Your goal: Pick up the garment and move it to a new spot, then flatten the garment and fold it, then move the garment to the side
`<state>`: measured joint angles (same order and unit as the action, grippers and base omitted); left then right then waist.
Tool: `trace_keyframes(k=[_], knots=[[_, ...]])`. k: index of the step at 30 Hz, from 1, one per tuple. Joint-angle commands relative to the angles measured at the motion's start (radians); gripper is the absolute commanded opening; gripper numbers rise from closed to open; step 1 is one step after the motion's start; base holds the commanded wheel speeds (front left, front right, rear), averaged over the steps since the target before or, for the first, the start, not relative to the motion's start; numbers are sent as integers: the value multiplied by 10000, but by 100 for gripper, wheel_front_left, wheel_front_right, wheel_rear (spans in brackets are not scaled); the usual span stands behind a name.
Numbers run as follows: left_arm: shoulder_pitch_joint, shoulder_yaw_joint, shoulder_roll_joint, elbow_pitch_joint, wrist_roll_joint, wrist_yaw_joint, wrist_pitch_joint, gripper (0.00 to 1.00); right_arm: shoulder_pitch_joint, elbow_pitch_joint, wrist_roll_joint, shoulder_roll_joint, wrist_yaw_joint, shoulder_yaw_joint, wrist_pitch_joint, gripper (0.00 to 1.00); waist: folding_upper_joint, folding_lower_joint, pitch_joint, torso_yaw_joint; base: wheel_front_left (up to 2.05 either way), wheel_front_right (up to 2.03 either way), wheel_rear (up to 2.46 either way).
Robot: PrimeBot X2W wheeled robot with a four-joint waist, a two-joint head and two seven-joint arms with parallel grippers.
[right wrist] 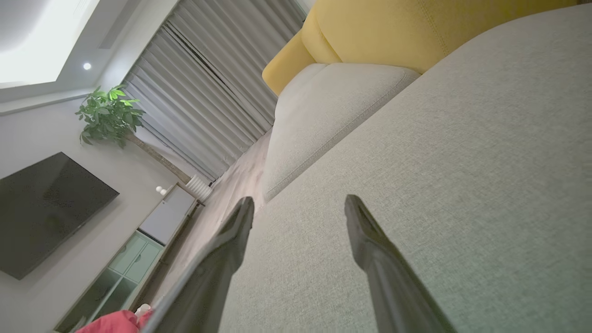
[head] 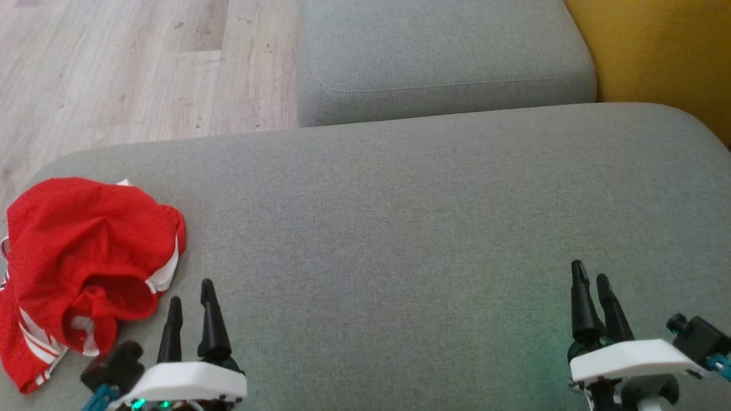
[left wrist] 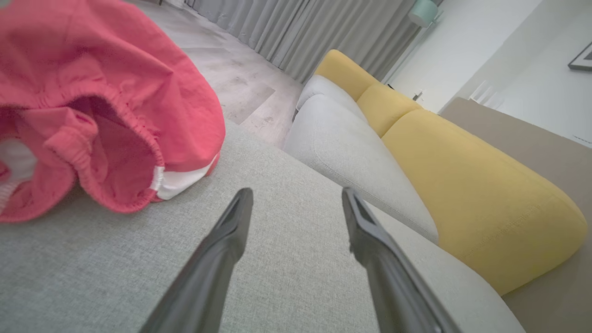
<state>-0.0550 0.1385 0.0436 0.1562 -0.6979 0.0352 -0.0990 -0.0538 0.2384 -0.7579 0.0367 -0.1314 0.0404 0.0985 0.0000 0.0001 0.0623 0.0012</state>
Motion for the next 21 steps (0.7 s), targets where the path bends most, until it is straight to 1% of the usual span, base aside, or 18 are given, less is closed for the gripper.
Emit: trace_keyframes(k=[1, 21], knots=[[201, -77, 116, -417, 331, 55, -126, 100, 240, -400, 308, 102, 4, 215, 142, 100, 0, -1, 11, 1, 0, 0, 0], [-35, 304, 102, -534, 2807, 281, -721, 100, 24, -330, 2658, 115, 6, 454, 733, 100, 0, -1, 161, 56, 0, 0, 0]])
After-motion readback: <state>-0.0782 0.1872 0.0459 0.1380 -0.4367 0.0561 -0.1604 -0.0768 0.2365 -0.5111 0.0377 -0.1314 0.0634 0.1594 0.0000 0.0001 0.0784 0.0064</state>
